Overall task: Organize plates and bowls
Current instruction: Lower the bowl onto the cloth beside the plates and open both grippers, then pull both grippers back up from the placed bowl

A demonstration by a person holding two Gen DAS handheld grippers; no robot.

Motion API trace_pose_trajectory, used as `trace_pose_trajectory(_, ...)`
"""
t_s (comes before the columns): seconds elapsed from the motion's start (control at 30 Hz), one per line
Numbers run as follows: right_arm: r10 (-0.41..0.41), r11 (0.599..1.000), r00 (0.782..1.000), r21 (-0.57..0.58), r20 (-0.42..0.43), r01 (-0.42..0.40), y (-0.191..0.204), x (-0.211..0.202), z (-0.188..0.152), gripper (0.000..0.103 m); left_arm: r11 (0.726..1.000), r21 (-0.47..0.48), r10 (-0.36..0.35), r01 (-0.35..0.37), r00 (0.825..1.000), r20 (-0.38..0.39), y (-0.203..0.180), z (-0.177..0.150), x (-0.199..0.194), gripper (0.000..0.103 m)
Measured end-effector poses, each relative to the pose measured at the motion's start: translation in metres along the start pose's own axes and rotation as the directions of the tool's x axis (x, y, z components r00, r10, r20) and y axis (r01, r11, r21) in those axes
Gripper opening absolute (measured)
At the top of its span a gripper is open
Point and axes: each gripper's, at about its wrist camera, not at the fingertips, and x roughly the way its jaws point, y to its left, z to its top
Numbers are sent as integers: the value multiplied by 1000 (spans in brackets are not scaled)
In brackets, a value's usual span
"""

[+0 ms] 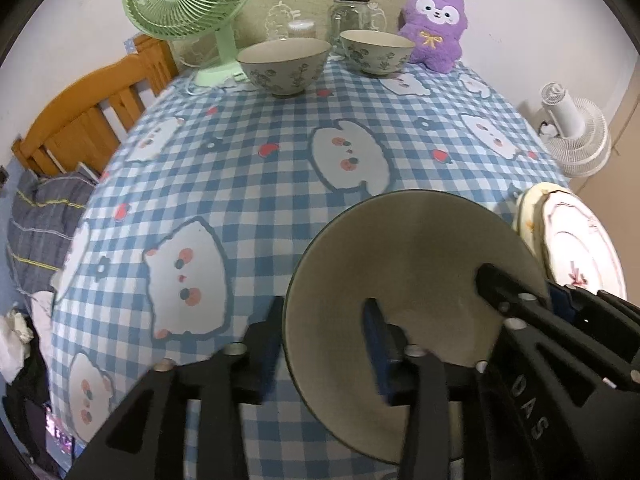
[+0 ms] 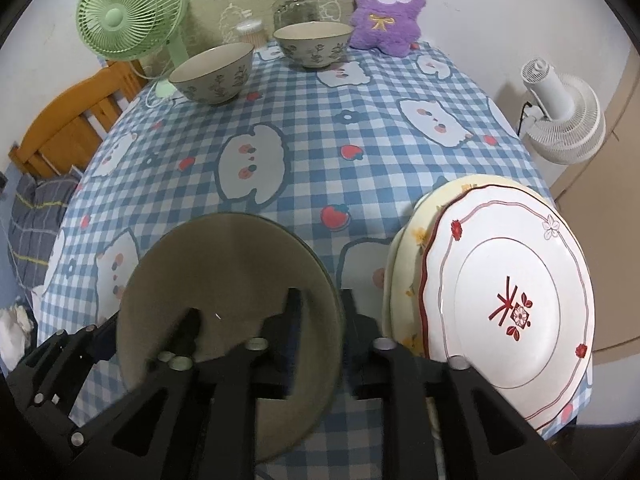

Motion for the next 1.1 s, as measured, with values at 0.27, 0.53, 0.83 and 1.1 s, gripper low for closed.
trace_pose_trajectory(0.27,2,1000,998,-10,63,-1,4,-21,10,72,1000,-5,-25,25,999,33,4,11,-14,79)
trace_pose_trajectory(0.53,5,1000,994,-14,109,-3,11,-49,25,76,999,-19,-26,28,997,76,9,26,-39,82)
trace_pose_trajectory(0.83,14,1000,982,-16,191,-12,20,-97,50,78,1000,-4,-28,29,988,154,15,52,-82,82)
trace_pose_trajectory(1.1,11,1000,968,-7,250,-10,27,-130,69,82,1000,-1,-21,22,975,221,22,75,-116,83)
